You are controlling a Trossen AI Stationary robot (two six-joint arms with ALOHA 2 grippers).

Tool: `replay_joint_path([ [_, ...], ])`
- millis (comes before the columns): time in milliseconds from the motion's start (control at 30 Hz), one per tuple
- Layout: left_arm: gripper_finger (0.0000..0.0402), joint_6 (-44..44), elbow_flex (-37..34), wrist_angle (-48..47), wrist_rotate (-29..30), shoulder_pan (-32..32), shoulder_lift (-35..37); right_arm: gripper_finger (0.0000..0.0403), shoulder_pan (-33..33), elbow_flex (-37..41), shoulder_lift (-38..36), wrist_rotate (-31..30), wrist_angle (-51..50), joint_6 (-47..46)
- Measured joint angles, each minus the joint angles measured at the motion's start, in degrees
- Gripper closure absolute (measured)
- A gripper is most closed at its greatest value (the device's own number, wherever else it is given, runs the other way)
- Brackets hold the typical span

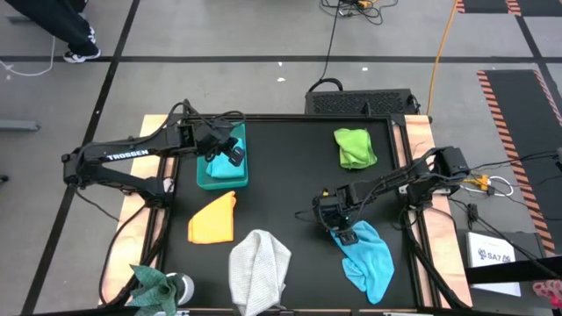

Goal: Fold microfiber towels
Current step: Fold the blue microfiber towel

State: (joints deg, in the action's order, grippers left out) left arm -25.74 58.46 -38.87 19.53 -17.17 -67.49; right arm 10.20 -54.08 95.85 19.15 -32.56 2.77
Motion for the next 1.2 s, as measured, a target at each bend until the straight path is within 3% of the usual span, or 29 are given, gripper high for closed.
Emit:
replay_joint_path([
  [233, 0.0378, 0.0, 0.0, 0.0, 0.0, 0.0, 0.0, 0.0238, 0.0, -0.2, 1.3, 0.4, 0.8, 0.5],
  [600, 0.0378, 0.0, 0.0, 0.0, 0.0, 0.0, 0.0, 0.0394, -0.1, -0.1, 1.5, -0.2, 0.7, 0.6],
  [1200, 0.0378, 0.0, 0.0, -0.1, 0.1, 0.0, 0.0, 0.0399, 0.0, 0.1, 0.9, 2.1, -4.7, -0.5],
])
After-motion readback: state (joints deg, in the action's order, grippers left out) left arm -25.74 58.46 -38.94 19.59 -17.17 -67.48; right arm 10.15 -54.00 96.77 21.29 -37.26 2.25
